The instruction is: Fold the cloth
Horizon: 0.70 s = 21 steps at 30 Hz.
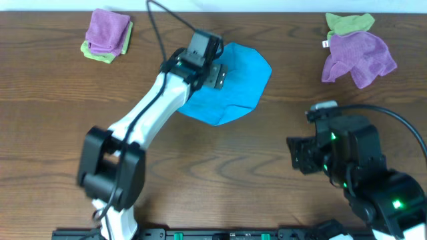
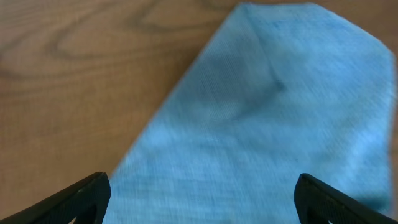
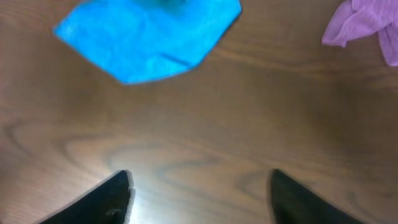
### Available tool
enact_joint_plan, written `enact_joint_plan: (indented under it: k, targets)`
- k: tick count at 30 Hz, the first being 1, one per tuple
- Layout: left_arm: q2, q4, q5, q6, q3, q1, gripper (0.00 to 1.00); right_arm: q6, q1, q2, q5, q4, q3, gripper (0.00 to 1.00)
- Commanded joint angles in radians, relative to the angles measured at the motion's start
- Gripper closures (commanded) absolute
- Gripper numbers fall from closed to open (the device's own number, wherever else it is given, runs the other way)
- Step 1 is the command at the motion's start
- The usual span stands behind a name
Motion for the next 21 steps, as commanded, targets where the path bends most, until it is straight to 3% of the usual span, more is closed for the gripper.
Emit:
enact_joint_plan:
  k: [1, 5, 11, 14, 21]
  targets:
    - [0.095, -0.003, -0.064, 0.036, 0.094, 0.013, 0.05, 0.003, -0.010, 0.067, 0.011, 0.045, 0.001, 0.57]
    - [0.180, 0.003, -0.042, 0.035, 0.134, 0.035, 0.05, 0.003, -0.010, 0.192, 0.011, 0.101, 0.001, 0.85]
    - [0.201, 0.010, -0.029, 0.067, 0.134, 0.022, 0.05, 0.003, -0.016, 0.267, 0.011, 0.147, 0.001, 0.77]
    - [0.202, 0.005, -0.003, 0.067, 0.133, 0.010, 0.04, 0.003, -0.037, 0.260, 0.011, 0.146, 0.001, 0.69]
    - [0.209, 0.057, 0.111, 0.128, 0.133, -0.001, 0.02, 0.003, -0.097, 0.211, 0.010, 0.100, 0.001, 0.63]
